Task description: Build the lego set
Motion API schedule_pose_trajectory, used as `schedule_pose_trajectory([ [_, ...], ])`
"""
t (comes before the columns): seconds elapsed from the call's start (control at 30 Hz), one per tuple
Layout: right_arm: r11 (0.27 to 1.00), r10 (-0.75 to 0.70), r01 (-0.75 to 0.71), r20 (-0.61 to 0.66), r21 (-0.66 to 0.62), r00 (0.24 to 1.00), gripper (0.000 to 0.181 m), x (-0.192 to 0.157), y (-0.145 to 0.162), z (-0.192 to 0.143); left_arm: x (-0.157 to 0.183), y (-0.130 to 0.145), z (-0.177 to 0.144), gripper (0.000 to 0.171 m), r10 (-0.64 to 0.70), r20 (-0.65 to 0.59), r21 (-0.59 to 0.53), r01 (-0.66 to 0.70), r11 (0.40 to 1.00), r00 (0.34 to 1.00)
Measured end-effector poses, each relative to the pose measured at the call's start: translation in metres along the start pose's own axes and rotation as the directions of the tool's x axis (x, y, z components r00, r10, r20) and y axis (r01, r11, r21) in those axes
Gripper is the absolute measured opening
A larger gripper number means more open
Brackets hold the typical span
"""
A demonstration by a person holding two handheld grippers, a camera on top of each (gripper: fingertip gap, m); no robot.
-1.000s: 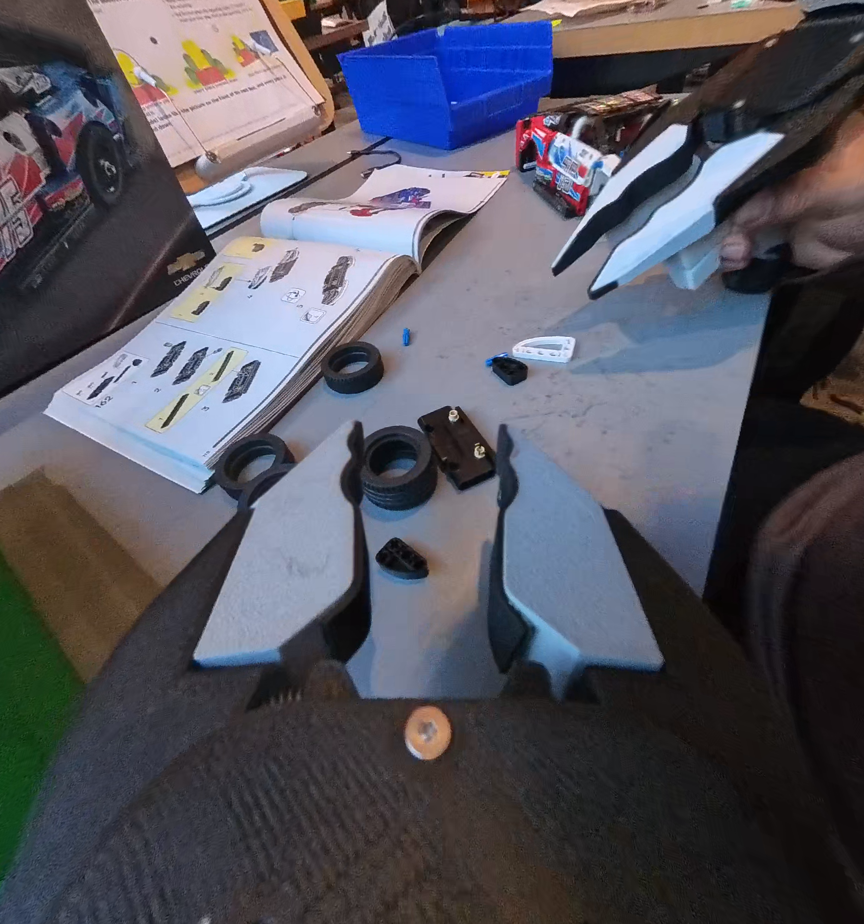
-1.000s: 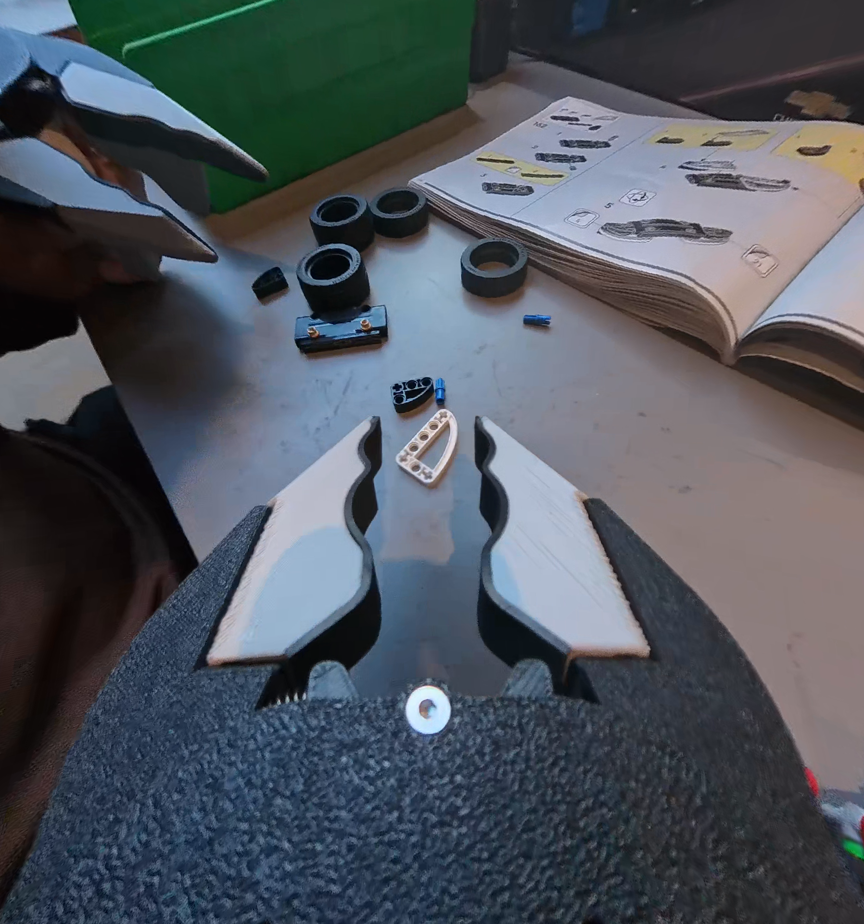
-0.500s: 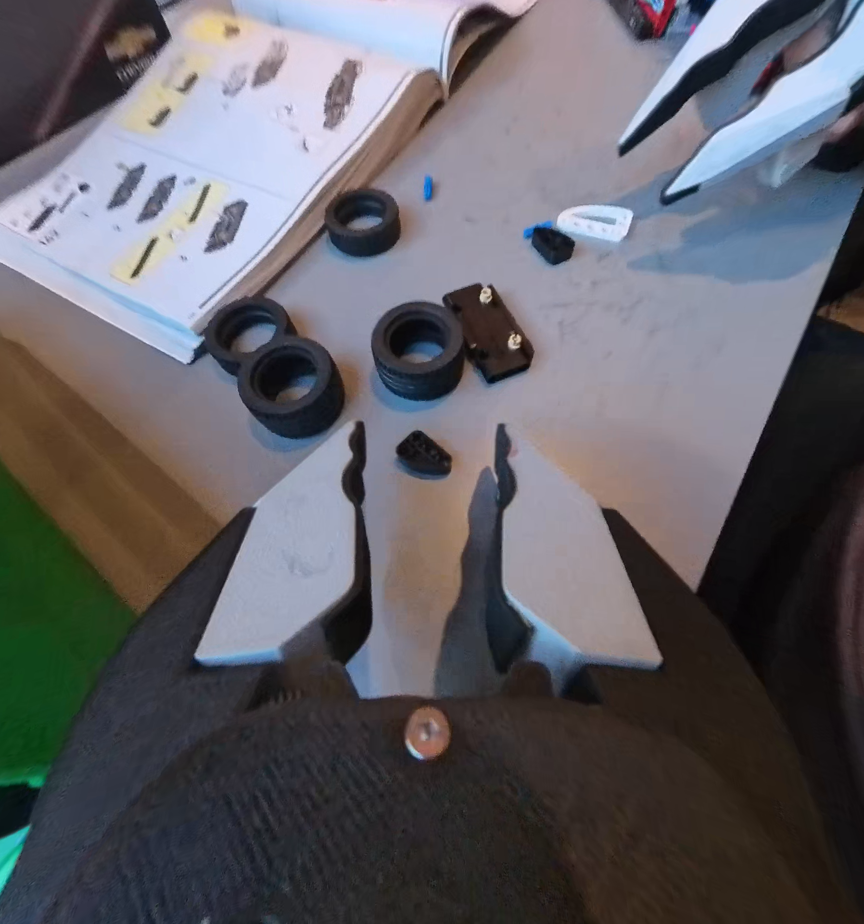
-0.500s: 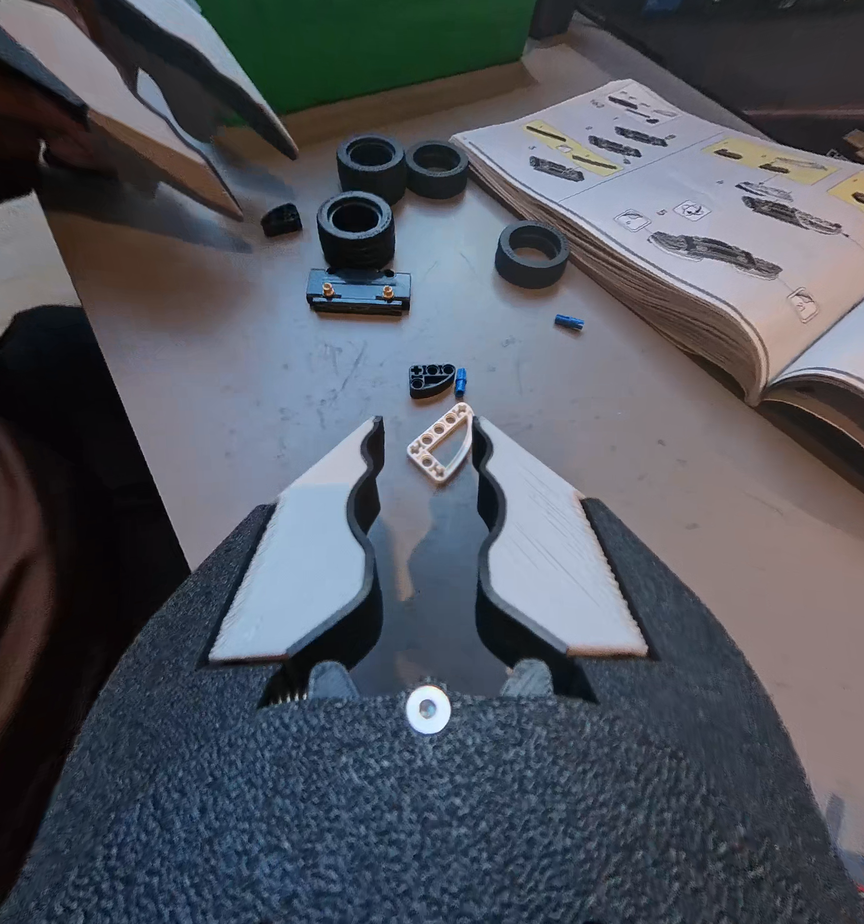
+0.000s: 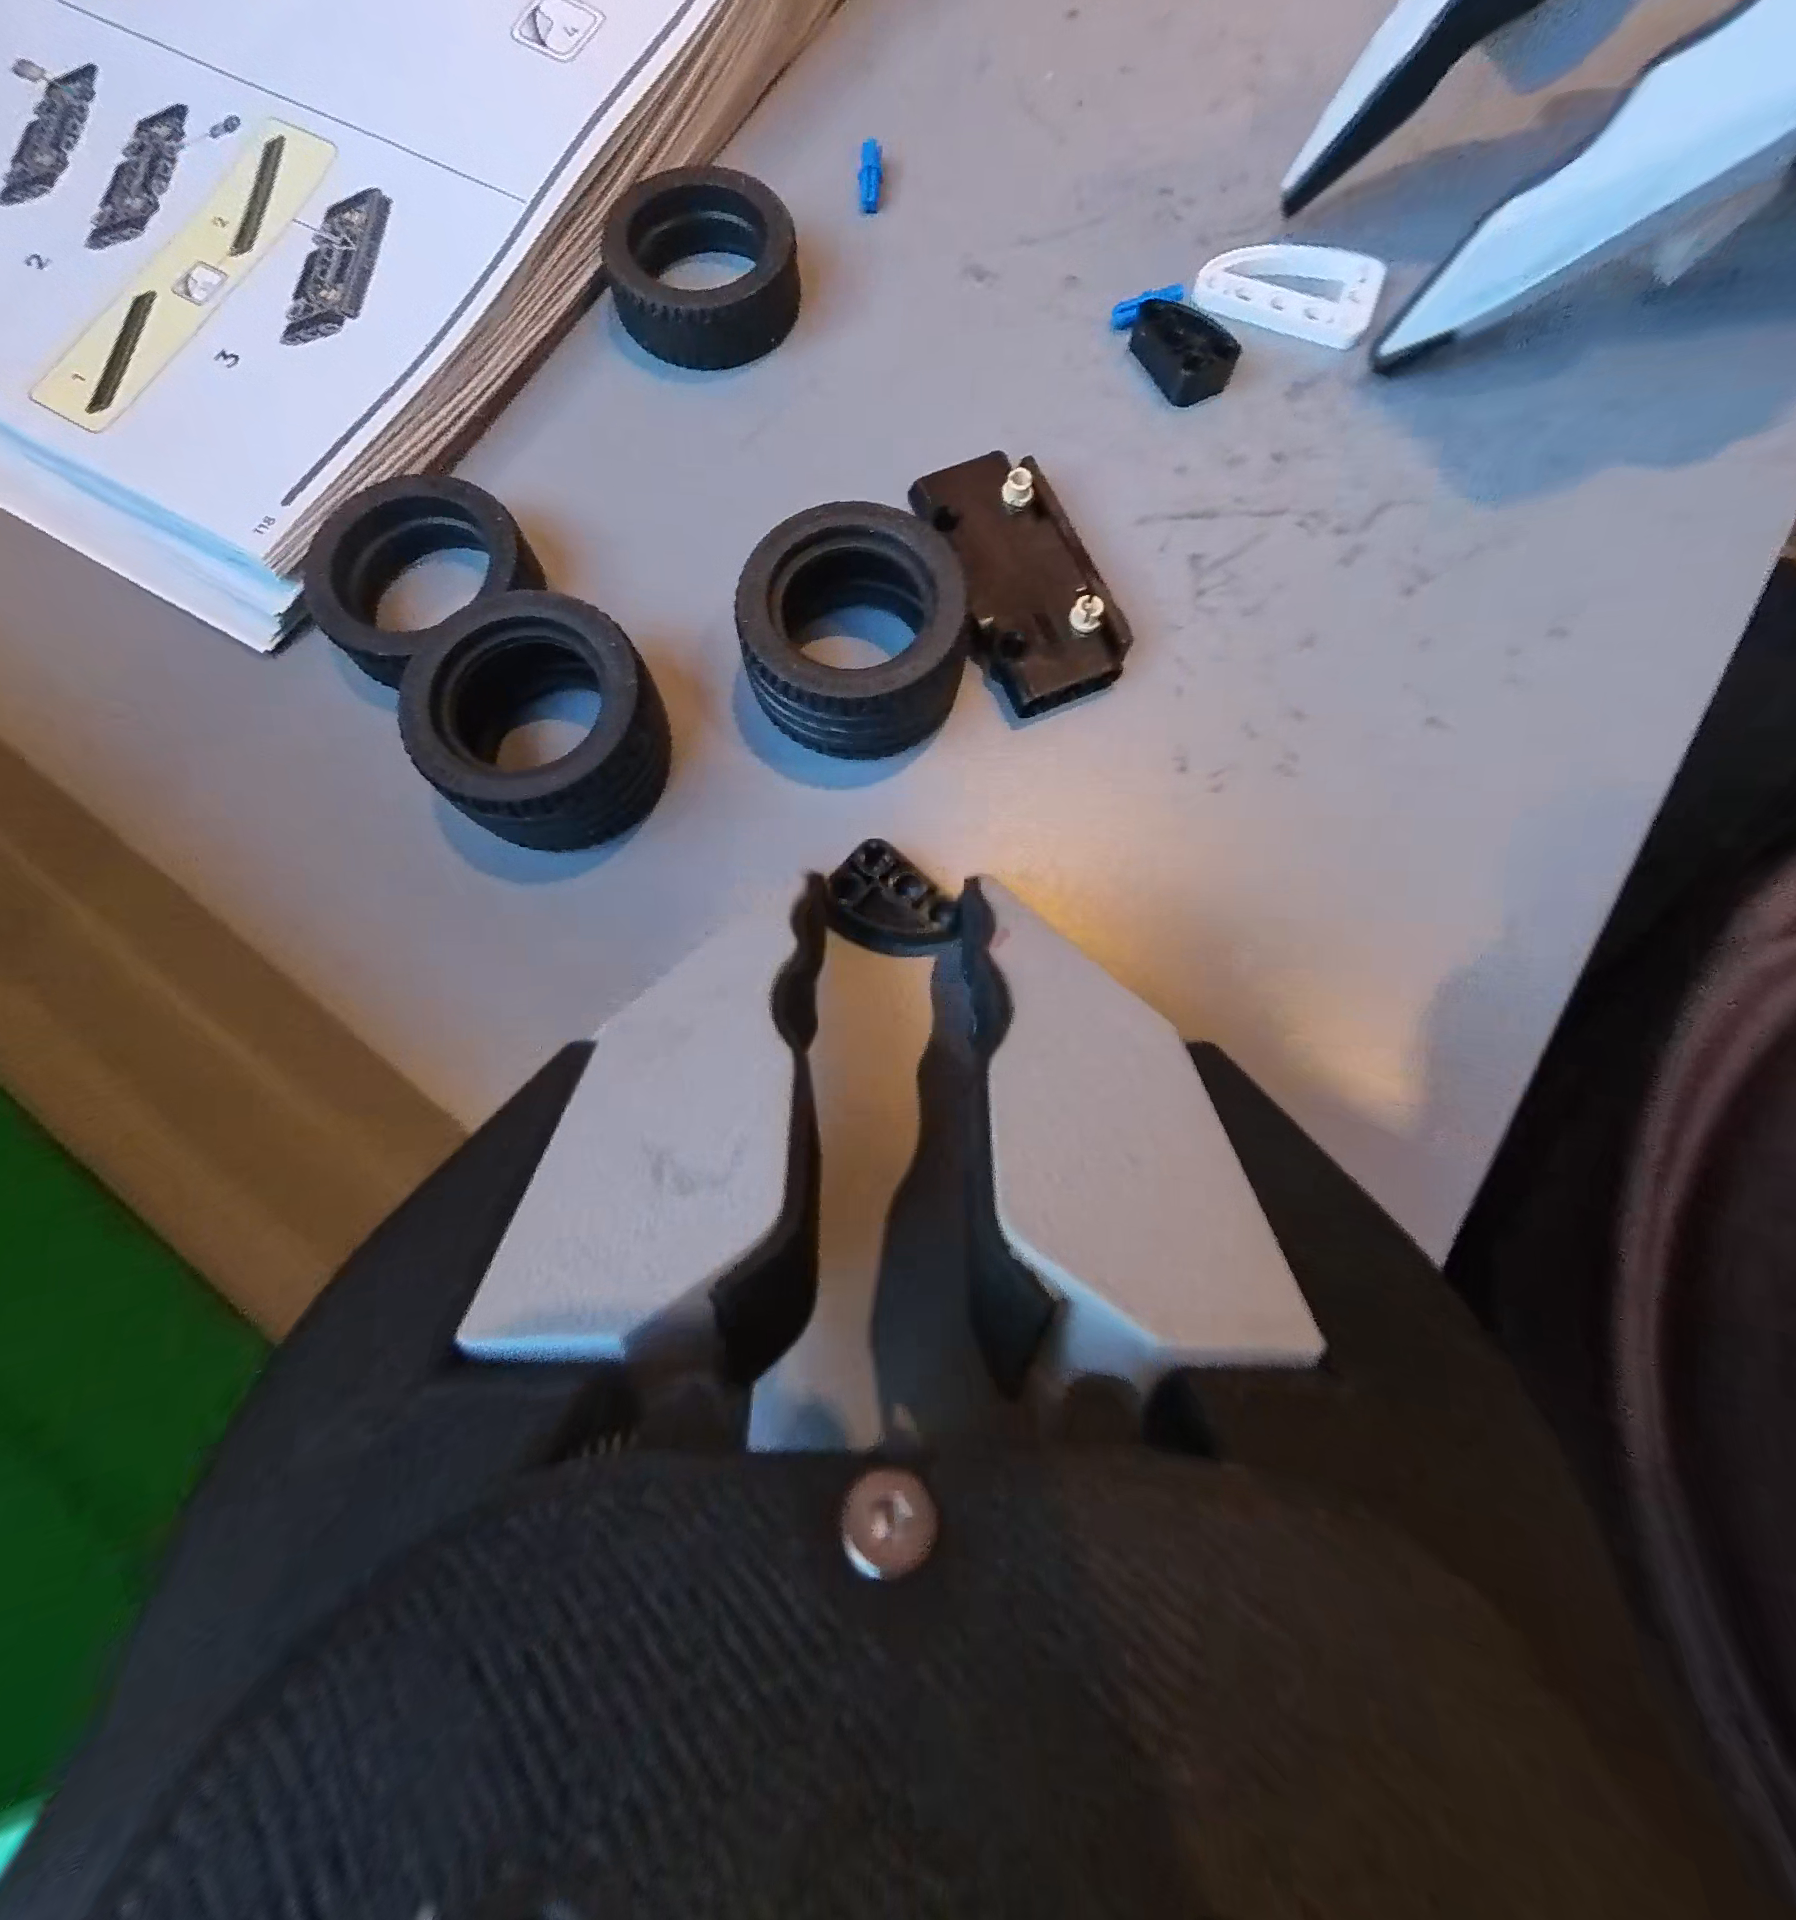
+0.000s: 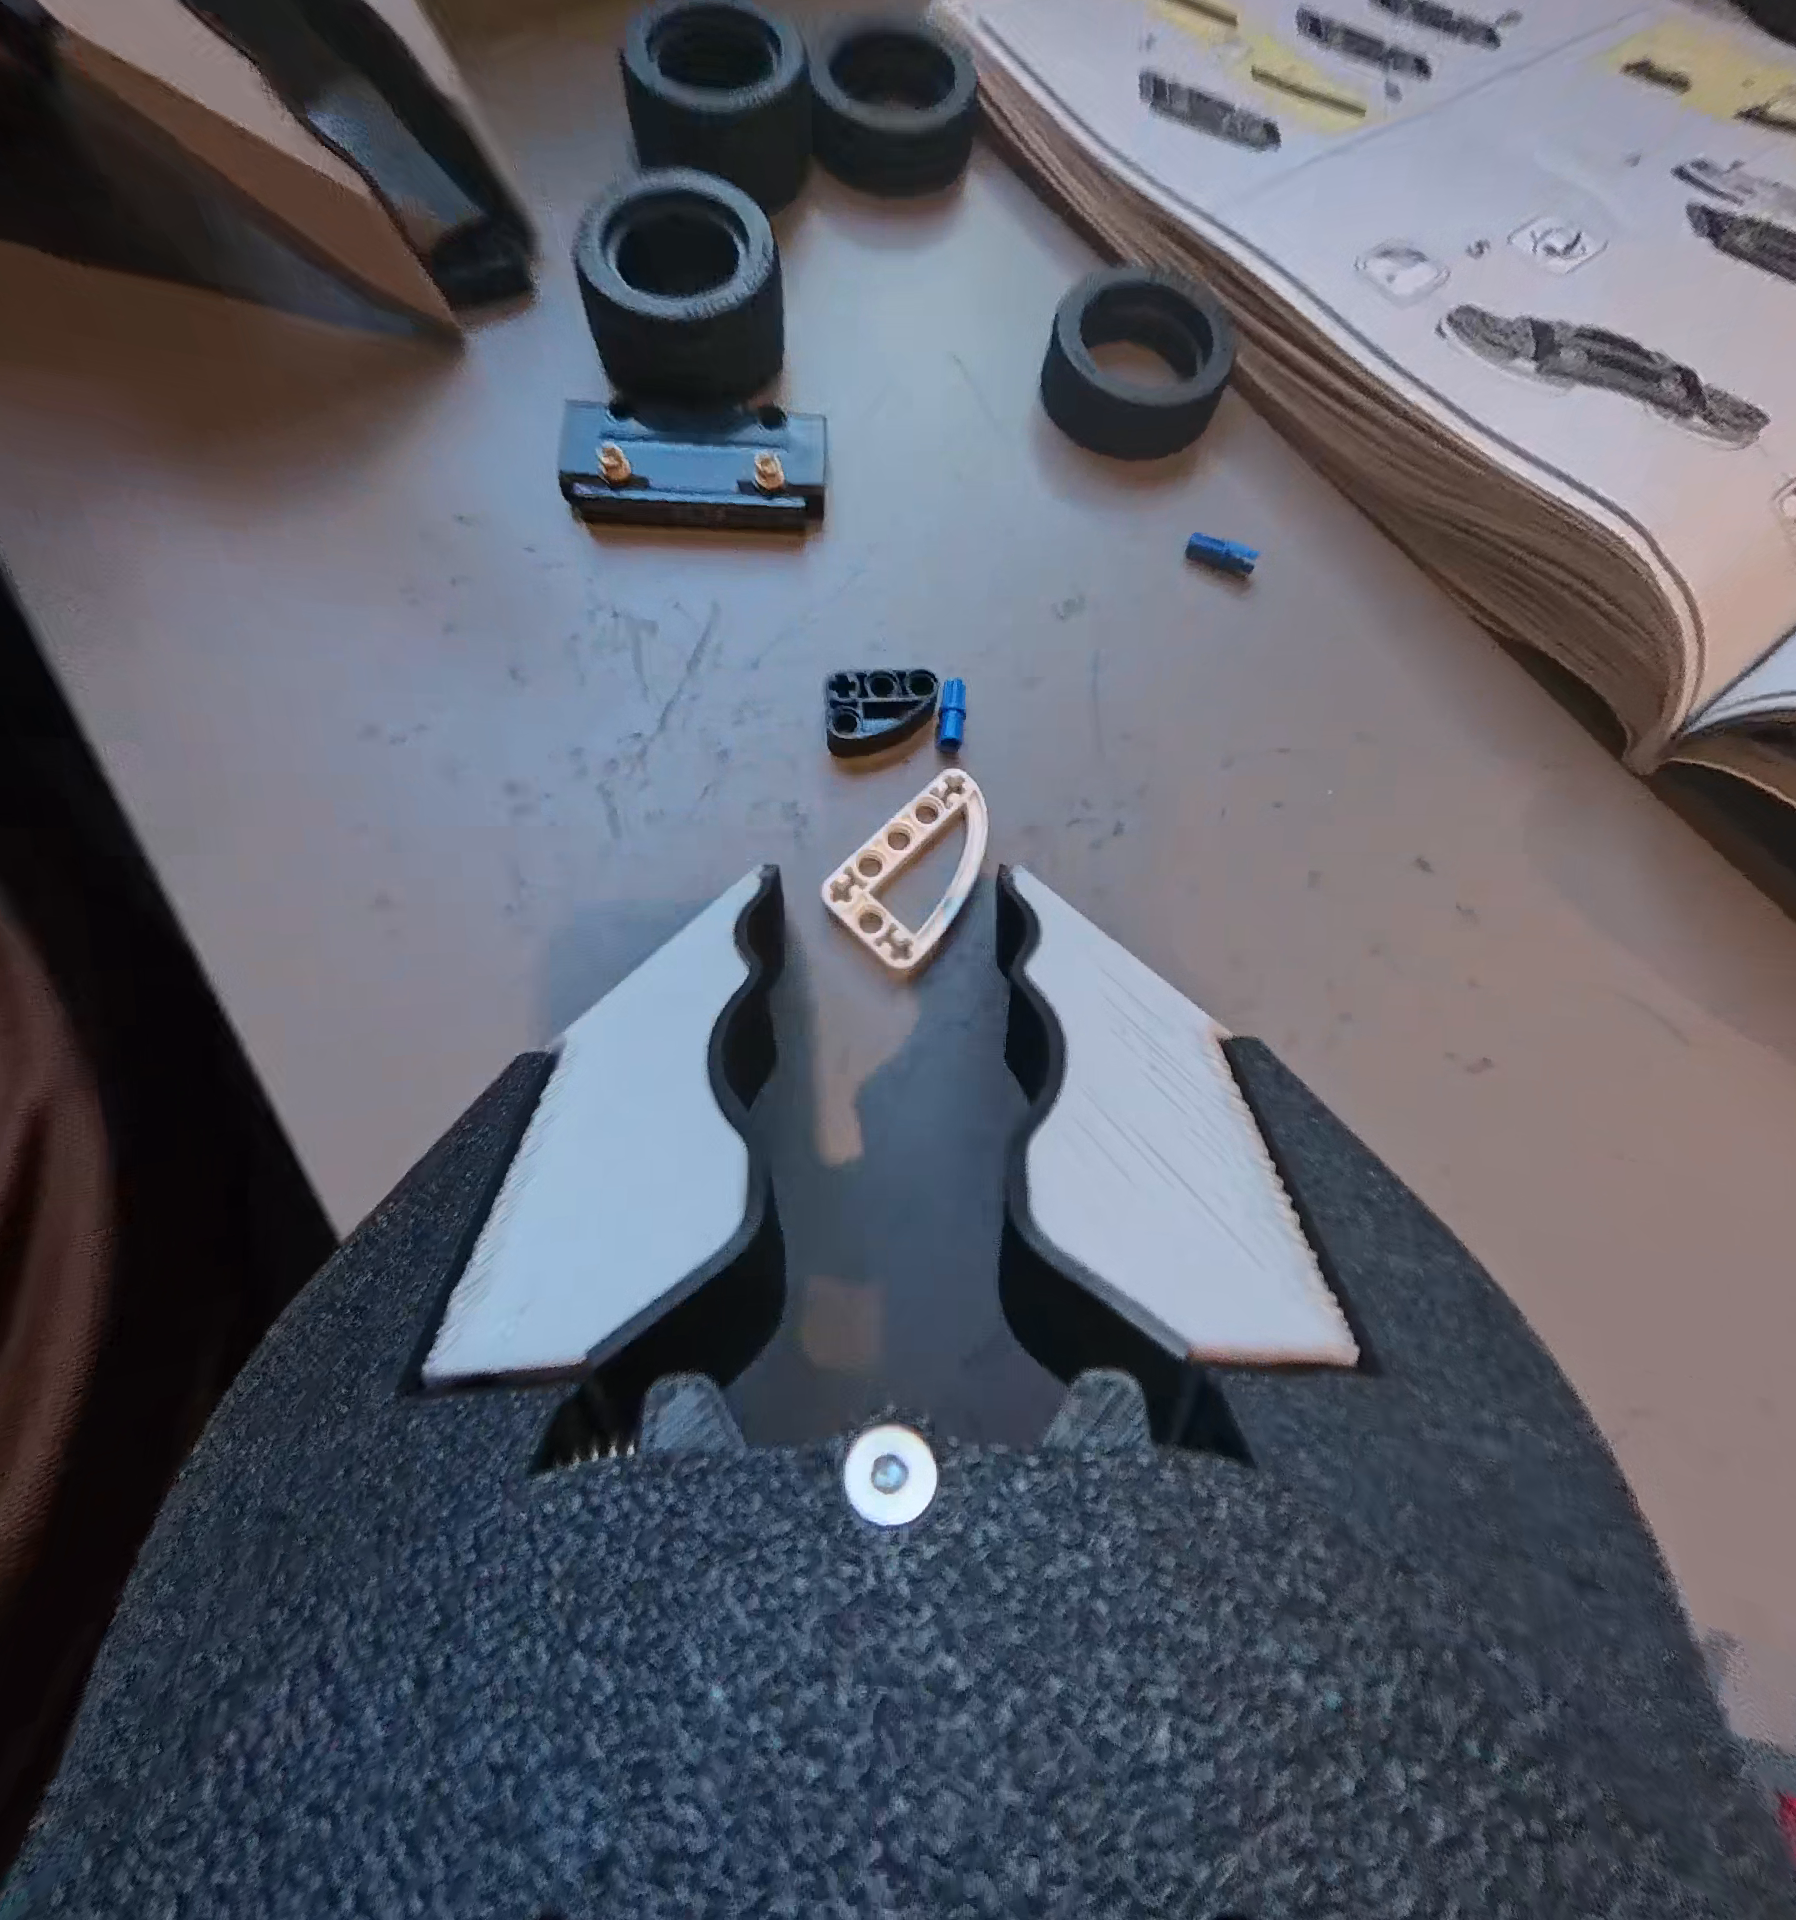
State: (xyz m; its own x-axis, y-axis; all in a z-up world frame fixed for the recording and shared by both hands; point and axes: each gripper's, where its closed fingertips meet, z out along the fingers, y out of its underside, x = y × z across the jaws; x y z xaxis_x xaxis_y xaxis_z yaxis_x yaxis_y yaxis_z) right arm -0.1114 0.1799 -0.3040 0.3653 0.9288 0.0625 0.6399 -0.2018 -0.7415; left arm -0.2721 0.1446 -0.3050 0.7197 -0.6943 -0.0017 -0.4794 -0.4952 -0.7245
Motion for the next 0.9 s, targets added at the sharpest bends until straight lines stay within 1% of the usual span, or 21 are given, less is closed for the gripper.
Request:
schedule_pose_trajectory([
  [0.1, 1.000, -0.002, 0.002, -0.021, -0.020, 1.000, 0.032, 0.006, 0.000, 0.004, 0.009, 0.002, -0.002, 0.023, 0.006, -0.012, 0.000, -0.006, 1.000, 1.000],
  [0.17, 0.999, 0.027, -0.027, -0.006, -0.022, 1.000, 0.035, 0.009, 0.000, 0.005, 0.013, 0.003, -0.003, 0.023, 0.017, -0.024, 0.001, -0.017, 1.000, 1.000],
  [0.23, 0.998, 0.059, -0.059, -0.009, -0.024, 0.998, 0.034, 0.016, 0.001, 0.006, 0.016, 0.003, -0.003, 0.024, 0.025, -0.041, 0.001, -0.025, 1.000, 0.999],
  [0.3, 0.997, 0.066, -0.067, -0.051, -0.024, 0.997, 0.027, 0.028, 0.002, 0.006, 0.020, 0.003, -0.003, 0.025, 0.037, -0.058, 0.002, -0.037, 0.999, 0.998],
  [0.4, 0.993, 0.111, -0.113, -0.093, -0.024, 0.990, 0.033, 0.045, 0.002, 0.007, 0.025, 0.002, -0.003, 0.029, 0.049, -0.092, 0.004, -0.049, 0.999, 0.995],
  [0.47, 0.991, 0.125, -0.129, -0.149, -0.021, 0.981, 0.032, 0.060, 0.003, 0.006, 0.029, 0.002, -0.002, 0.029, 0.065, -0.112, 0.005, -0.065, 0.998, 0.992],
  [0.53, 0.991, 0.128, -0.133, -0.165, -0.018, 0.978, 0.031, 0.066, 0.004, 0.006, 0.032, 0.000, 0.000, 0.029, 0.086, -0.114, 0.005, -0.085, 0.996, 0.990],
  [0.6, 0.992, 0.126, -0.129, -0.162, -0.006, 0.979, 0.027, 0.067, 0.002, 0.006, 0.036, -0.002, 0.001, 0.026, 0.105, -0.123, 0.007, -0.105, 0.994, 0.987],
  [0.8, 0.987, 0.137, -0.122, -0.140, 0.109, 0.981, 0.026, 0.065, -0.011, -0.006, 0.046, -0.008, 0.008, 0.025, 0.134, -0.149, 0.011, -0.134, 0.991, 0.980],
  [0.9, 0.988, 0.114, -0.099, -0.131, 0.115, 0.985, 0.027, 0.062, -0.012, -0.006, 0.047, -0.008, 0.008, 0.026, 0.151, -0.140, 0.016, -0.151, 0.988, 0.979],
])
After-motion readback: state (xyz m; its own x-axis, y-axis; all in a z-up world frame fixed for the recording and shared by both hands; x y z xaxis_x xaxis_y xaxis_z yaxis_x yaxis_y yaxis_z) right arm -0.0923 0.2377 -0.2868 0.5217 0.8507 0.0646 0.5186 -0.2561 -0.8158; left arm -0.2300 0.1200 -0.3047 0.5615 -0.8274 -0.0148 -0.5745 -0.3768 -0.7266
